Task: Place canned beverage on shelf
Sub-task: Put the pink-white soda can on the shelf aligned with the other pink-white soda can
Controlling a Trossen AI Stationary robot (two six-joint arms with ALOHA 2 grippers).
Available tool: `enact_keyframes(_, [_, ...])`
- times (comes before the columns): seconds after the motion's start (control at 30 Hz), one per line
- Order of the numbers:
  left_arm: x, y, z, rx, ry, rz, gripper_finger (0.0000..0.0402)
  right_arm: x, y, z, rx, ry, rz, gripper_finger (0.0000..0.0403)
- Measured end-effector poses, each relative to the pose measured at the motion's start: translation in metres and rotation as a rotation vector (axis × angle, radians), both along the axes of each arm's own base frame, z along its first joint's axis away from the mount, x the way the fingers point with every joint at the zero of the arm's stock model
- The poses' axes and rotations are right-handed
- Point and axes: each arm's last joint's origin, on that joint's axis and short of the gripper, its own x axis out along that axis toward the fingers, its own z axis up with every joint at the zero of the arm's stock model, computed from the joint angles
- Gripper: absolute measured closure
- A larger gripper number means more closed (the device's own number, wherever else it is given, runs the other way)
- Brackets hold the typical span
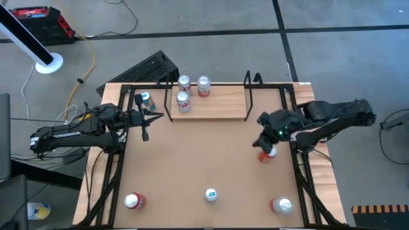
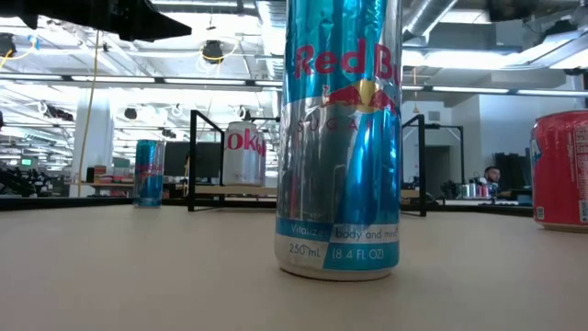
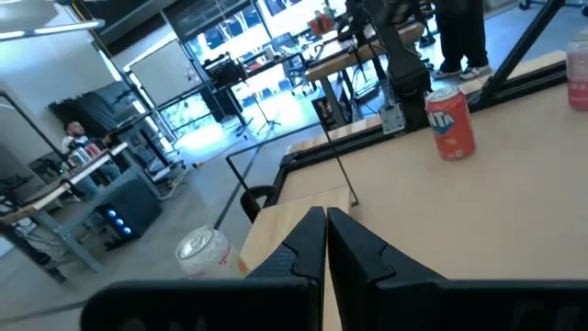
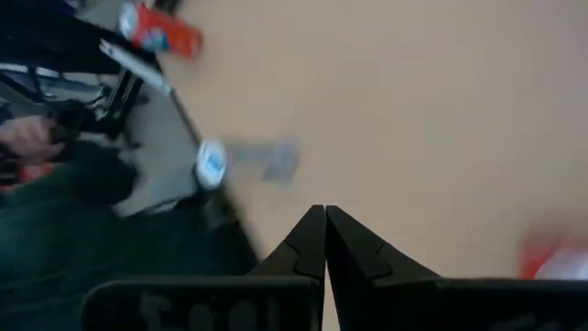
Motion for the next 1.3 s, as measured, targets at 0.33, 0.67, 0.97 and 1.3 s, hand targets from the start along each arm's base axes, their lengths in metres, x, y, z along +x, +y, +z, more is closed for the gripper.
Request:
enact_keyframes(0.33, [0.001,-0.003,0.0,-0.002,-0.001,-0.091,0.0401,-0.006,0.07,-0.032,0.425,0.642,-0.199,0.0365])
enact_keyframes(0.67, [0.001,-0.003,-0.002,-0.039,0.016,-0.113,0.0401,-0.005,0.119,-0.053,0.5,0.917,-0.175,0.0315])
enact_keyframes(0.97, [0.001,-0.003,-0.003,-0.056,0.016,-0.112,0.0401,-0.002,0.147,-0.077,0.413,1.022,-0.125,0.0154])
enact_keyframes(1.3, [0.001,-0.003,-0.003,-0.065,0.015,-0.112,0.0401,-0.002,0.145,-0.108,0.376,1.05,-0.057,0.009])
